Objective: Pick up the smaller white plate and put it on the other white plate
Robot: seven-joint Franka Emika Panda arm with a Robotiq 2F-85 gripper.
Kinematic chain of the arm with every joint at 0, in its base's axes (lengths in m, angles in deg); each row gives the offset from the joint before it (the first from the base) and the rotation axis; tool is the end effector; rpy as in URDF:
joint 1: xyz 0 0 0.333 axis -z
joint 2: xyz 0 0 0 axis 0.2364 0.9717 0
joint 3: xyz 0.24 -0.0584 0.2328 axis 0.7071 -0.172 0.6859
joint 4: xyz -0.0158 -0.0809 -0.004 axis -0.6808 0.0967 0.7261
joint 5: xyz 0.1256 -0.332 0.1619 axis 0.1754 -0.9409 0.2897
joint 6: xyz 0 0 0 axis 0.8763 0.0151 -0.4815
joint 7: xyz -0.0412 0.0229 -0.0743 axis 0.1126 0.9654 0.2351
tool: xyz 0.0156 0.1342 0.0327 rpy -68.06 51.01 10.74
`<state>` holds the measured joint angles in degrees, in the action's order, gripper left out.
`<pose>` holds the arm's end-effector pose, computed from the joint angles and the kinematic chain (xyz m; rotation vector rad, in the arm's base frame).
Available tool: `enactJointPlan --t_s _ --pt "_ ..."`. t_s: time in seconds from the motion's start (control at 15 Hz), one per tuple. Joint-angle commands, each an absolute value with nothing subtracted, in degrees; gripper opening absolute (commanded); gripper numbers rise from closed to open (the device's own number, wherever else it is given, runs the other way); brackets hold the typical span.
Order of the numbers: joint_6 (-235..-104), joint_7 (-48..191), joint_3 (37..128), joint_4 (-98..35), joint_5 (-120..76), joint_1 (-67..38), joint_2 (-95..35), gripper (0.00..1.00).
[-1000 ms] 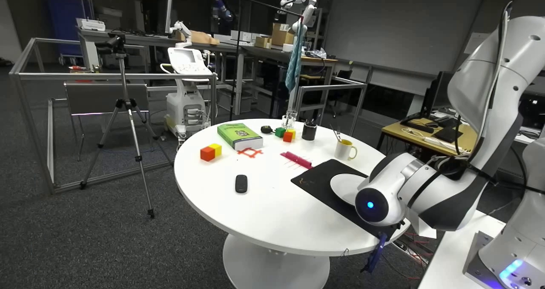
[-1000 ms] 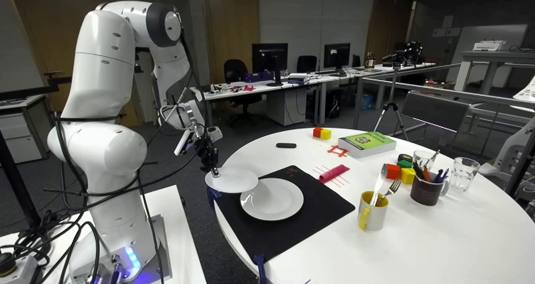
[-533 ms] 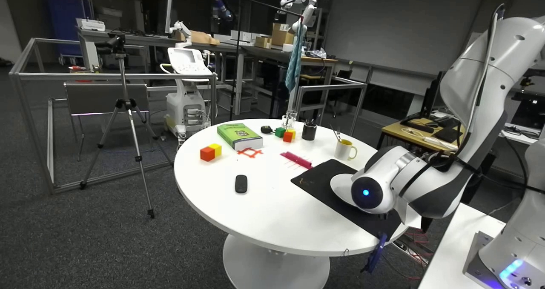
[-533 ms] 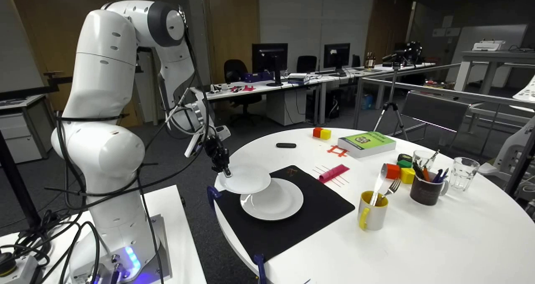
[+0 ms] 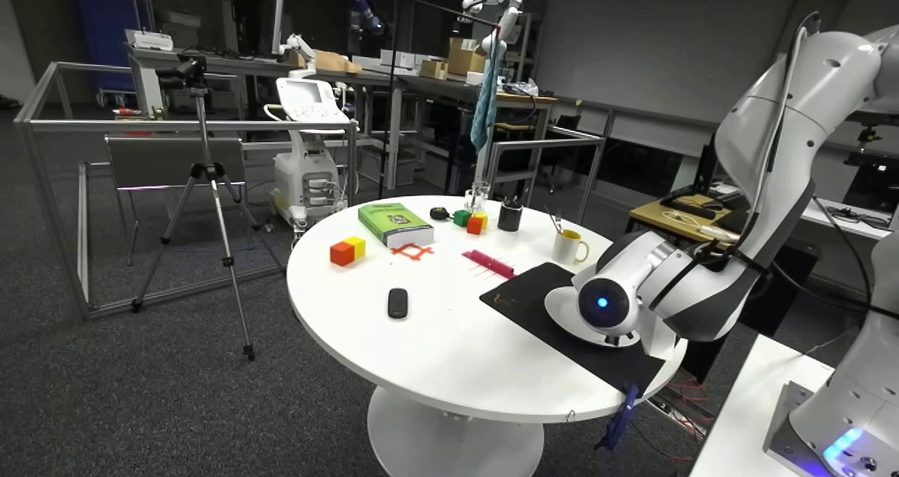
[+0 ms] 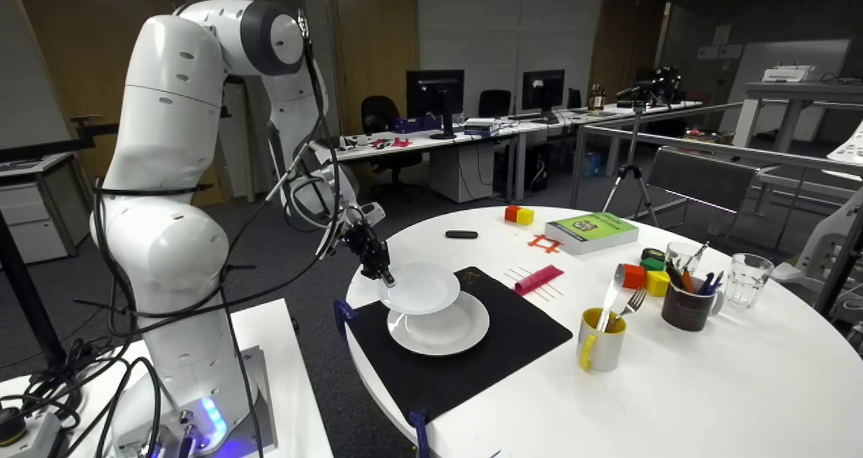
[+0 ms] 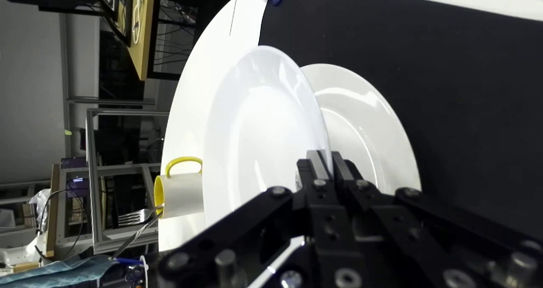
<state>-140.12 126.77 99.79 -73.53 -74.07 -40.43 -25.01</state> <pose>0.3754 0.2103 0.1622 2.0979 0.3982 0.0142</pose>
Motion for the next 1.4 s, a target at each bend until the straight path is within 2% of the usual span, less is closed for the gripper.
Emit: enactJointPlan --t_s 0.0,0.8,1.33 --pt "-142.81 127.29 100.31 -75.95 -78.00 -37.79 -27.27 0.01" --pt "-149.26 125.29 99.33 -74.39 -80.65 -33.75 -23.93 0.01" --pt "-148.87 124.09 98.77 -72.54 -80.31 -33.60 -20.27 0.01"
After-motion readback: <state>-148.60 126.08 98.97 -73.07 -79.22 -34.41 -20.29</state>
